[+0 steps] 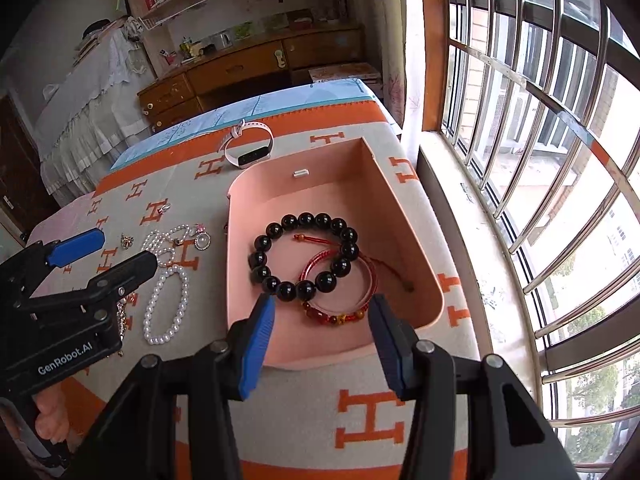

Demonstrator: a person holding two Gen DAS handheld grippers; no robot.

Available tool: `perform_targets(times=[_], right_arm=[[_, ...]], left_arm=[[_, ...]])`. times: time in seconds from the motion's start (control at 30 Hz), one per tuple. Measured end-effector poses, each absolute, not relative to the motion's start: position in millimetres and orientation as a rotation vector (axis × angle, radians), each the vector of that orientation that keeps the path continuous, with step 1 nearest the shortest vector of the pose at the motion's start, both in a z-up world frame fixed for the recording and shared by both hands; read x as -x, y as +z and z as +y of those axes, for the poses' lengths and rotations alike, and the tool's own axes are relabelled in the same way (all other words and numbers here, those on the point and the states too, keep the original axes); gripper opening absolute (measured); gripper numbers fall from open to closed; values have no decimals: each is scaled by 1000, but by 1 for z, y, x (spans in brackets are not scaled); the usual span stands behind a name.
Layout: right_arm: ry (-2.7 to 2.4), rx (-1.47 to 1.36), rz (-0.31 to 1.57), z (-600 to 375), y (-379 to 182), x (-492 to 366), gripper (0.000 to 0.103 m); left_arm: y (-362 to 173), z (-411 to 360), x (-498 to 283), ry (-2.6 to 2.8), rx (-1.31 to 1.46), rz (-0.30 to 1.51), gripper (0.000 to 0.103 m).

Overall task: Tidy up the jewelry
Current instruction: 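Move the right gripper over the long pearl necklace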

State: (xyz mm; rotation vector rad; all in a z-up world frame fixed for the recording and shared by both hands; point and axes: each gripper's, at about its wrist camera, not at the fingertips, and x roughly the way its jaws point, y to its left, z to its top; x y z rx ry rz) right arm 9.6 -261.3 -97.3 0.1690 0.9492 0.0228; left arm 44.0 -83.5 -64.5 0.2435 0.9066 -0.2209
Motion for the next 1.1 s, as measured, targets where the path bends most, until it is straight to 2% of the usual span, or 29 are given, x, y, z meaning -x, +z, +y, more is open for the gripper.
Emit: perform_targets(times=[0.67,1.1], right_arm=[[109,-99,880,-204,-75,-5,50],[245,-17,859,-152,-67,-25,50]], left_arm=[[-58,4,-21,-40,-149,879,78],[-64,57,-33,40,-76,895,78]])
